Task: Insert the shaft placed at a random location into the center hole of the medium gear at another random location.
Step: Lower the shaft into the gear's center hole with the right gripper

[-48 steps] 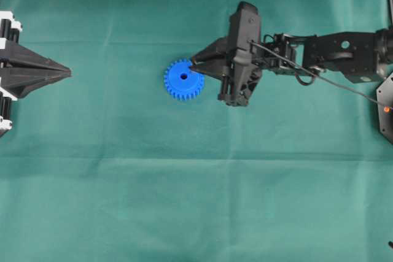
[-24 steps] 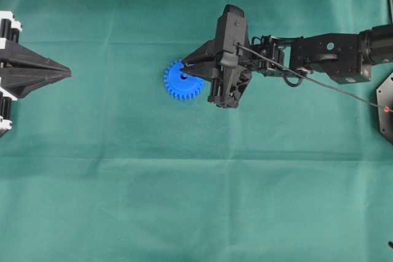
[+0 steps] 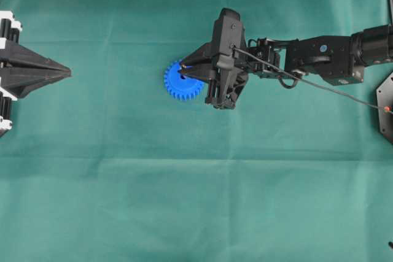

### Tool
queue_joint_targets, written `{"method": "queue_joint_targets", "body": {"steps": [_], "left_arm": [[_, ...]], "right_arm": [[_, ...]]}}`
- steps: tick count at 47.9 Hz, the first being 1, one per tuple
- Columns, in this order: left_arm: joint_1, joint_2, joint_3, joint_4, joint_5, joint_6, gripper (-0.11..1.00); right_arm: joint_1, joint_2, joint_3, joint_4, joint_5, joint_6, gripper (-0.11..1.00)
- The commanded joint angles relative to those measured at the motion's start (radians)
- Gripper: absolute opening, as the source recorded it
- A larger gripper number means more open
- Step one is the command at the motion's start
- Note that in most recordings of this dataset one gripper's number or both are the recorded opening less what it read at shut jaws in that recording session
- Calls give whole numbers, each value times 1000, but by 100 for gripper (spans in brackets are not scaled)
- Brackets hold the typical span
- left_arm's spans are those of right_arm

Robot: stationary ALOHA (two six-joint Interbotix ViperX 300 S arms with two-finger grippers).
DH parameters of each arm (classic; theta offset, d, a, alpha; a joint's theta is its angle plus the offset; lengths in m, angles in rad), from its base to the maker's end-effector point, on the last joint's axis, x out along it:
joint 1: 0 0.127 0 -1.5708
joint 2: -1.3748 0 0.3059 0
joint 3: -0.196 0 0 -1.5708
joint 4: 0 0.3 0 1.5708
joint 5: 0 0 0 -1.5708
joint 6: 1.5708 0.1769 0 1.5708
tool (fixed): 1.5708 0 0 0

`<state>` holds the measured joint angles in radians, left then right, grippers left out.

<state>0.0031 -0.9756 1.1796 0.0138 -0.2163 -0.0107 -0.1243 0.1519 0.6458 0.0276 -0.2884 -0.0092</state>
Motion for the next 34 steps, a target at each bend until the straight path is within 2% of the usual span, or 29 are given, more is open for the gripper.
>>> {"method": "queue_joint_targets", "body": {"steps": [1, 34], "left_arm": [[2, 3, -26, 3, -9, 0, 0], [0, 3, -26, 3, -9, 0, 0]], "right_arm": [[-2, -9, -20, 5, -9, 6, 13], [-2, -26, -29, 0, -23, -2, 13]]}}
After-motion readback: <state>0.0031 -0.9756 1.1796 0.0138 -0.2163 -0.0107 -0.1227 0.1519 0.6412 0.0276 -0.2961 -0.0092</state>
